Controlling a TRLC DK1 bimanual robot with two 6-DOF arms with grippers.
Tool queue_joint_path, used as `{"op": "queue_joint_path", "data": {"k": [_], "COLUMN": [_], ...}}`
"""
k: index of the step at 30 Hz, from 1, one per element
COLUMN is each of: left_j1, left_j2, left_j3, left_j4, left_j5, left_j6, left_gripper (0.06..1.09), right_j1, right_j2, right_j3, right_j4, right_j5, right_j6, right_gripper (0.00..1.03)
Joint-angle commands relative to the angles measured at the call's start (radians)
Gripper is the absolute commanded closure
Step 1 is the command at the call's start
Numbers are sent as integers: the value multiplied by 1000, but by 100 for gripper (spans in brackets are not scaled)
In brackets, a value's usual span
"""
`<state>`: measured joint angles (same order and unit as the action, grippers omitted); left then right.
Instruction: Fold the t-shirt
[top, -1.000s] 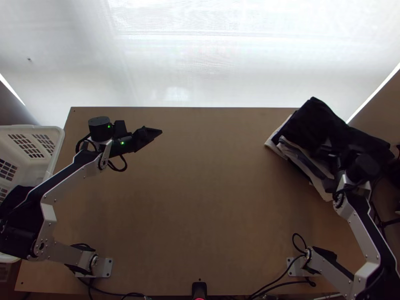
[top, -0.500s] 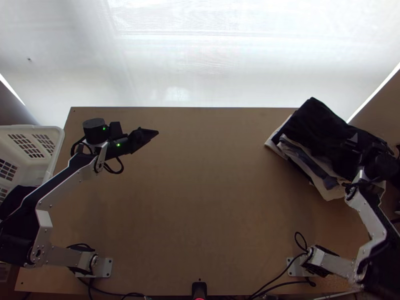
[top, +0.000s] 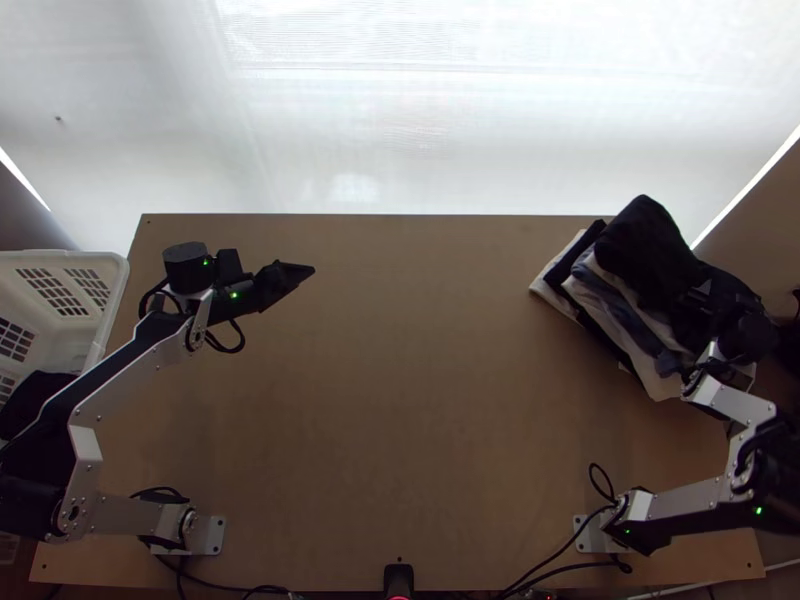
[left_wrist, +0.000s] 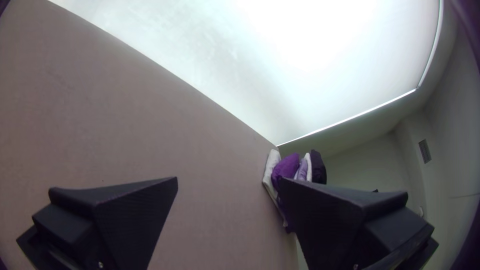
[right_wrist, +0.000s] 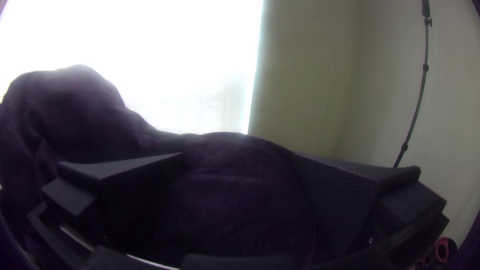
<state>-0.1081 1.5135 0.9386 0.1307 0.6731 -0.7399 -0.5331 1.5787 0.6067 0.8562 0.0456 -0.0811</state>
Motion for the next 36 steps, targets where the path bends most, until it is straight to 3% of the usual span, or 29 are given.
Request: {"op": "queue_joint_path", "data": {"k": [1, 6, 13, 25, 32, 36], "left_j1": [12, 2, 8, 38, 50, 73], "left_j2": [-6, 2, 1, -30, -56, -104], "left_j3": [-6, -9, -47, -84, -130, -110], "left_j4": [12, 29, 43, 43, 60, 43], "left_j5": [0, -1, -6, -6, -10, -21], "left_j6": [-6, -12, -4, 5, 8, 7], "left_gripper": [10, 10, 10, 10, 10, 10], "right_j1": [110, 266, 450, 470, 470, 489], "right_j2": [-264, -335, -128, 369, 397, 161], "right_j3": [28, 117, 215, 344, 404, 352], "right_j4": [-71, -112, -69, -3, -20, -60], "right_j5": [-3, 51, 62, 63, 76, 76], "right_j6": [20, 20, 21, 20, -23, -25], "right_gripper": [5, 5, 5, 5, 4, 4]}}
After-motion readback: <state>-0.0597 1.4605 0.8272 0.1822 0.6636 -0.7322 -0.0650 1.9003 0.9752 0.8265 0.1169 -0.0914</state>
